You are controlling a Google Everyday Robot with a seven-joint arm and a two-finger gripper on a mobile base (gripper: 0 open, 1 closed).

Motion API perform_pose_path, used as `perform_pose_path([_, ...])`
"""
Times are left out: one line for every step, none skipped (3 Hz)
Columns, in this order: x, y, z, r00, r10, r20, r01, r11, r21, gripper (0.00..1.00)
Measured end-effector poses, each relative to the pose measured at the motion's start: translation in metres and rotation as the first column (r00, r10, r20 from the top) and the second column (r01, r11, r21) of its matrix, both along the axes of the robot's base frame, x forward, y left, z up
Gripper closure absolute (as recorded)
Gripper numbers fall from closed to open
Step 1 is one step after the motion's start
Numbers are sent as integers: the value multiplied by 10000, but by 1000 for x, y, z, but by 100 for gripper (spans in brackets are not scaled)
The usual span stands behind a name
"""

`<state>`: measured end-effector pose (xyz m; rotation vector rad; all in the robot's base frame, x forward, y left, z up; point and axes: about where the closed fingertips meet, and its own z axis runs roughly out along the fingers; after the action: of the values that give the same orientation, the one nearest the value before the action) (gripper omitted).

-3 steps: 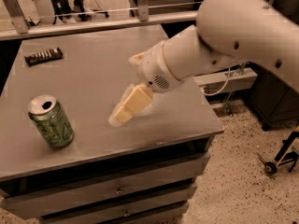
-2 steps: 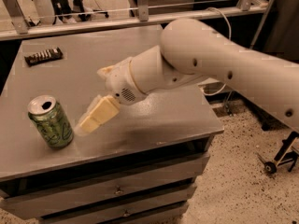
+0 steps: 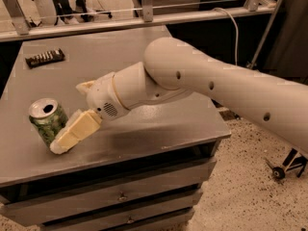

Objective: Pick green can

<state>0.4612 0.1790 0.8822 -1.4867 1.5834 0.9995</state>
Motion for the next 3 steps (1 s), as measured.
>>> perform_pose_path([-4, 26, -3, 9993, -174, 338, 160, 9990, 418, 0])
perform_pose_path([9, 36, -3, 9939, -760, 795, 705, 9951, 696, 0])
perform_pose_path([33, 40, -2, 9823, -1564, 1031, 1477, 9852, 873, 0])
